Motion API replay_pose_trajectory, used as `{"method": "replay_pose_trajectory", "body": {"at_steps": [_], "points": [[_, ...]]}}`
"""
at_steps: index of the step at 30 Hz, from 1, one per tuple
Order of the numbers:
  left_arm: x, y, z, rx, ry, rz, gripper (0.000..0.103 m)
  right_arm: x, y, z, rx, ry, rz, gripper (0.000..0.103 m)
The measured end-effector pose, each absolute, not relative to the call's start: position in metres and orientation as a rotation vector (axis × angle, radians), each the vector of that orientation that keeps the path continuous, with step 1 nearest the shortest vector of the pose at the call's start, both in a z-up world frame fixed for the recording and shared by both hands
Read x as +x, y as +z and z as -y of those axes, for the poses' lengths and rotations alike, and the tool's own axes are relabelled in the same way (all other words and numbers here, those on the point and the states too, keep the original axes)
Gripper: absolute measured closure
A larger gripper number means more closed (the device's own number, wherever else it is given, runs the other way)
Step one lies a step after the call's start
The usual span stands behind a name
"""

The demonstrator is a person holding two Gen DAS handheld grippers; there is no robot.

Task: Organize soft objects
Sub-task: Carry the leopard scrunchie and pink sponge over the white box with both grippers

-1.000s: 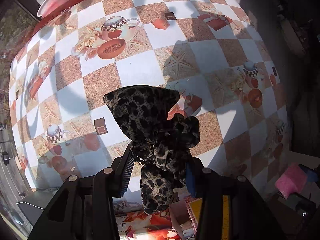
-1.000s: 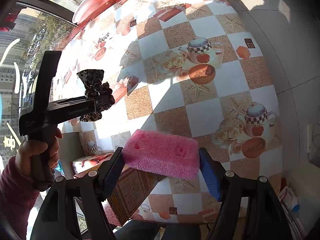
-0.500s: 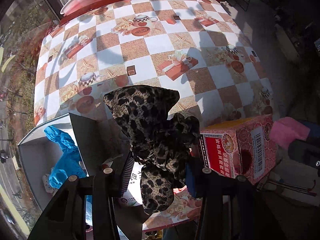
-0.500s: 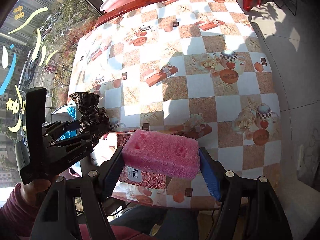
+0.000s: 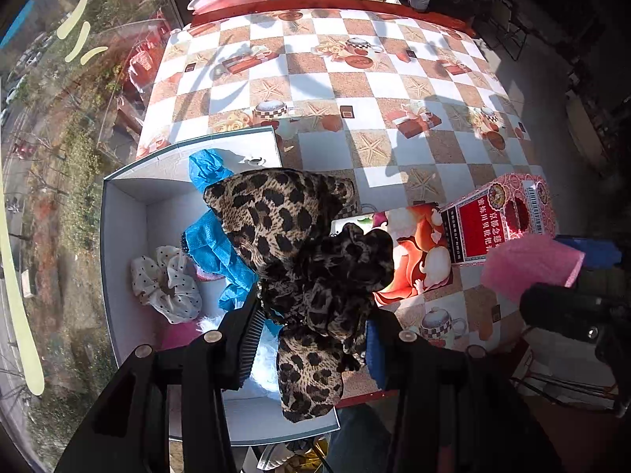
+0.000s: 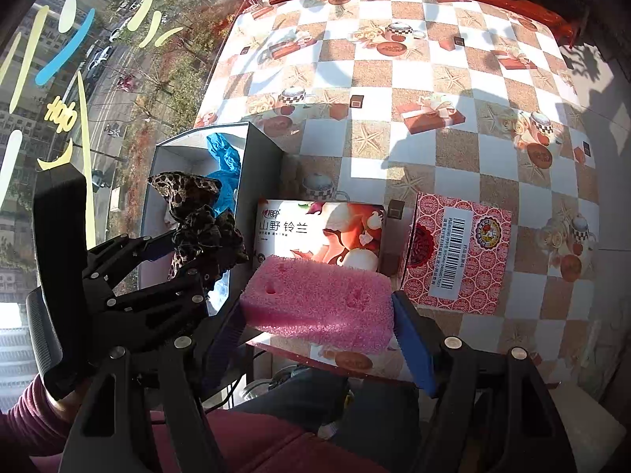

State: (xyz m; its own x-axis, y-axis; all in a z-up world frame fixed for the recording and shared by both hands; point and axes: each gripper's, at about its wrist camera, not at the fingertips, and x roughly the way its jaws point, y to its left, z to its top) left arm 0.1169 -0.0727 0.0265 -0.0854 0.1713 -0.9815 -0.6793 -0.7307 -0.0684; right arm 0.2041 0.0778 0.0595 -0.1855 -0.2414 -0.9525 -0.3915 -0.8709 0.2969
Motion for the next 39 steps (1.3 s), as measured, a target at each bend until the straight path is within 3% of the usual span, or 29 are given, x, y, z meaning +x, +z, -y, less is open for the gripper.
{"method": "replay_pose_trajectory", "body": {"at_steps": [12,22,39], "points": [[0.095,0.021,0.170,-1.762,2.077,-0.345,0.054,0.150,0.062,0.004,-2.102,2.357,-0.481,0.029],[0.094,0.011,0.194,-1.825,2.106,-0.267,0.054,0.129,0.058,0.039,-2.164,2.406,-0.336,0.029],[0.093,0.006,0.193,-1.845,2.088,-0.275,0.054,0.131,0.053,0.040,-2.186,2.374,-0.371,0.029]]}}
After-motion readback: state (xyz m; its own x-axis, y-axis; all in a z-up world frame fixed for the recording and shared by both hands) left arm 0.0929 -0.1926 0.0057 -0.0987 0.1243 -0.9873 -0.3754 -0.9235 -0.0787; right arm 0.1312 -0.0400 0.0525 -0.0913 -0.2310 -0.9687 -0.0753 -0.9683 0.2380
